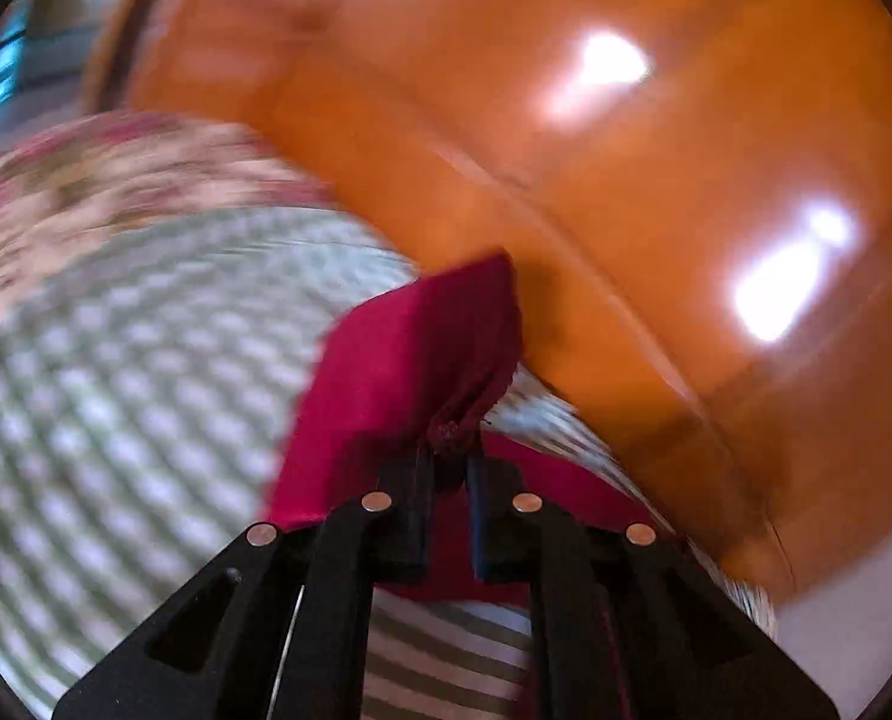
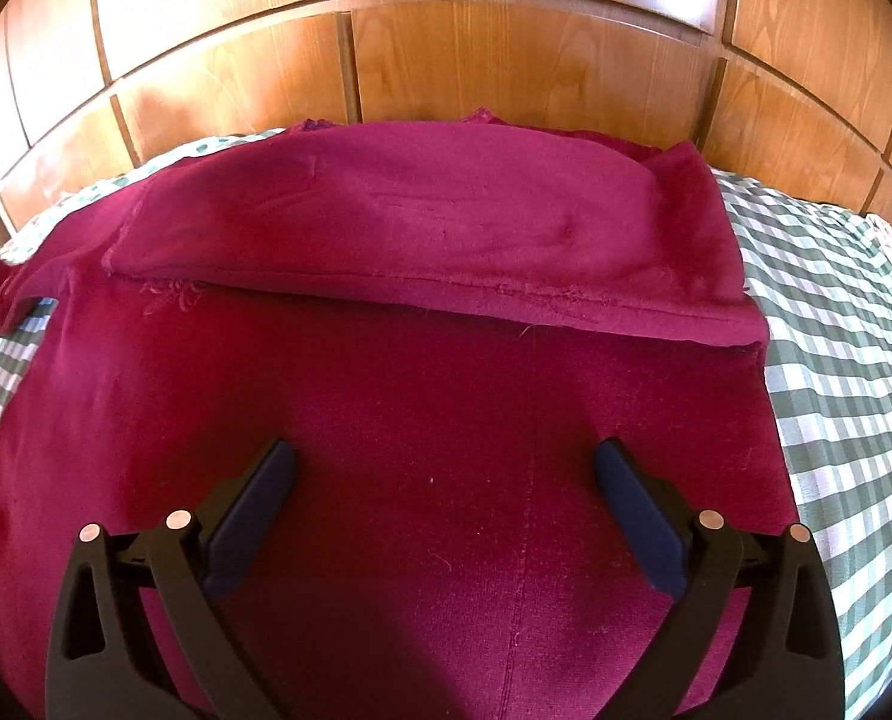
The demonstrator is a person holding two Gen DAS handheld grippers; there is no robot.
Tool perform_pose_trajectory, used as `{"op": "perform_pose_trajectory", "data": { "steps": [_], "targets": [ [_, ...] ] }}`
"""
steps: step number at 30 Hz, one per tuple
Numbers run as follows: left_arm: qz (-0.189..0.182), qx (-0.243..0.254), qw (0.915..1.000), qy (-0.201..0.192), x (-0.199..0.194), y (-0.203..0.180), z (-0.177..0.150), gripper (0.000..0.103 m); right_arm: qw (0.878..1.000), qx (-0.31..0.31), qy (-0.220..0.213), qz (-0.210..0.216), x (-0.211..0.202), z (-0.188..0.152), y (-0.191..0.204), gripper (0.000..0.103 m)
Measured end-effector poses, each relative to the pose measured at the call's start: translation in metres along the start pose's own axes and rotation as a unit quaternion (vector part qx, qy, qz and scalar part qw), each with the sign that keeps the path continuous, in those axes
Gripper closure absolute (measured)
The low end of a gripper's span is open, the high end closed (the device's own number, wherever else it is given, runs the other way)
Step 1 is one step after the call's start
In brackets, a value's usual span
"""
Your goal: Fold small clothes
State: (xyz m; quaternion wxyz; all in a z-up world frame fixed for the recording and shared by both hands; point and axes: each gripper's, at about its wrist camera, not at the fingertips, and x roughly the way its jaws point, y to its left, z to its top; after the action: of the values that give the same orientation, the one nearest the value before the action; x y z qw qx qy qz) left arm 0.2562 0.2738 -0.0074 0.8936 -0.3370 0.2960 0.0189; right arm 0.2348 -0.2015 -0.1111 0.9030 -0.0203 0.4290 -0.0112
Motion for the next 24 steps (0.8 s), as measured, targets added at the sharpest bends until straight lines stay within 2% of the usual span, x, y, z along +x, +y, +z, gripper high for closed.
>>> {"op": "perform_pose_trajectory", "data": {
  "steps": [3, 4, 6, 9, 10, 12, 15, 17, 19, 20, 22, 24],
  "targets": [
    [-0.047, 0.075, 0.9959, 0.020, 0.011, -0.068, -0.033, 0.095, 1.000, 0.001, -0.001, 0.001, 0.000, 0.000, 0.000, 0.004],
    [-0.064, 0.104, 0.9918, 0.037, 0.021, -0.093, -0.051, 0.095, 1.000, 0.001, -0.001, 0.002, 0.000, 0.000, 0.000, 0.004],
    [-0.077, 0.136, 0.9860, 0.059, 0.036, -0.120, -0.076, 0.095, 1.000, 0.002, -0.002, 0.003, 0.000, 0.000, -0.001, 0.004],
    [-0.080, 0.189, 0.9723, 0.112, 0.069, -0.154, -0.127, 0.092, 1.000, 0.005, -0.003, 0.006, 0.000, 0.001, -0.002, 0.004],
    [-0.076, 0.199, 0.9695, 0.122, 0.073, -0.158, -0.137, 0.089, 1.000, 0.006, -0.004, 0.007, 0.000, 0.001, -0.002, 0.004],
    [-0.061, 0.219, 0.9638, 0.139, 0.081, -0.161, -0.158, 0.058, 1.000, 0.008, -0.004, 0.009, 0.000, 0.001, -0.003, 0.004],
    [-0.060, 0.223, 0.9621, 0.145, 0.064, -0.157, -0.180, 0.054, 1.000, 0.015, -0.002, 0.019, -0.003, 0.004, -0.005, 0.004],
    [-0.058, 0.219, 0.9632, 0.144, 0.048, -0.146, -0.188, 0.054, 0.999, 0.032, -0.005, 0.037, -0.006, 0.008, -0.006, 0.013],
    [-0.046, 0.216, 0.9650, 0.142, 0.042, -0.132, -0.189, 0.054, 0.994, 0.060, -0.006, 0.092, -0.009, 0.017, -0.003, 0.023],
    [-0.039, 0.218, 0.9652, 0.139, 0.040, -0.128, -0.194, 0.055, 0.988, 0.076, 0.002, 0.137, -0.008, 0.023, 0.004, 0.031],
    [-0.029, 0.213, 0.9668, 0.138, 0.037, -0.117, -0.194, 0.055, 0.978, 0.088, 0.015, 0.189, -0.003, 0.033, 0.020, 0.041],
    [-0.023, 0.206, 0.9679, 0.142, 0.034, -0.106, -0.200, 0.055, 0.971, 0.084, 0.030, 0.221, 0.008, 0.043, 0.047, 0.044]
  ]
}}
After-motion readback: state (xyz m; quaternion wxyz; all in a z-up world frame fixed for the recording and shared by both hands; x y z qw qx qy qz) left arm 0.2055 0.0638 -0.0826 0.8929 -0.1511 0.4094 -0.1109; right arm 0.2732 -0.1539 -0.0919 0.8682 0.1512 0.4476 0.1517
